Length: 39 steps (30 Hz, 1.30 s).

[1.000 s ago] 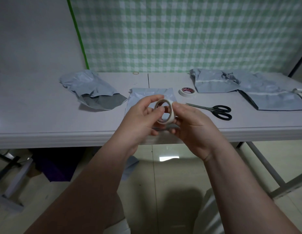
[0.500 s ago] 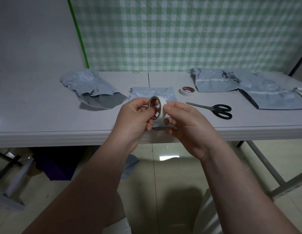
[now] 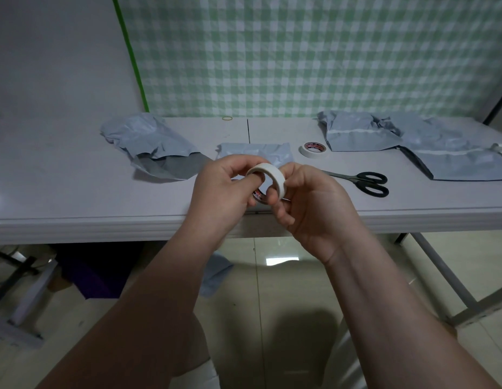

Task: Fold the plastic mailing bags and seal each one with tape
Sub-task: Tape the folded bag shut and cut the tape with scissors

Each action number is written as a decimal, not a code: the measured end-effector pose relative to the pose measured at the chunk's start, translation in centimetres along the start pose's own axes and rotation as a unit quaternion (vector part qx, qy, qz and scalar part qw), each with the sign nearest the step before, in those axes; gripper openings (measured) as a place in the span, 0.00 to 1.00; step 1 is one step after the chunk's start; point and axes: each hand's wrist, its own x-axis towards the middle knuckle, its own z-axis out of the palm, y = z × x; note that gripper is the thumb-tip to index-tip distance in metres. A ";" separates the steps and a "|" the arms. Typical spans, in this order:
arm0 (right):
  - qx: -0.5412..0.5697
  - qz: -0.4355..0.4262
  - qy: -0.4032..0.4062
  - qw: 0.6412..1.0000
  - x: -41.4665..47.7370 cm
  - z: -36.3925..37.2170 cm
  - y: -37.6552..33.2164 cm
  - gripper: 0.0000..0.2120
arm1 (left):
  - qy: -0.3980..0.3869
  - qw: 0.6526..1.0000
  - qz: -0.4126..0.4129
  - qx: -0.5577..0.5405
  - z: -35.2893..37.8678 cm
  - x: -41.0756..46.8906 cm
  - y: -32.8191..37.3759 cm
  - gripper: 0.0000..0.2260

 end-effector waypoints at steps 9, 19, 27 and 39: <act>-0.013 -0.019 0.015 1.000 -0.1 0.3 0.3 0.12 | 0.019 1.000 -0.002 -0.024 0.7 -0.2 0.1 0.11; 0.029 -0.021 -0.007 0.999 0.0 0.5 0.3 0.12 | 0.044 0.997 -0.044 -0.043 0.5 -0.1 -0.2 0.10; -0.006 -0.037 -0.027 0.999 0.0 0.4 0.6 0.13 | 0.048 0.991 -0.087 -0.092 0.6 -0.3 -0.2 0.11; -0.284 -0.178 0.086 0.938 0.5 0.0 1.4 0.05 | 0.073 0.959 0.155 0.226 -1.0 -0.4 0.0 0.08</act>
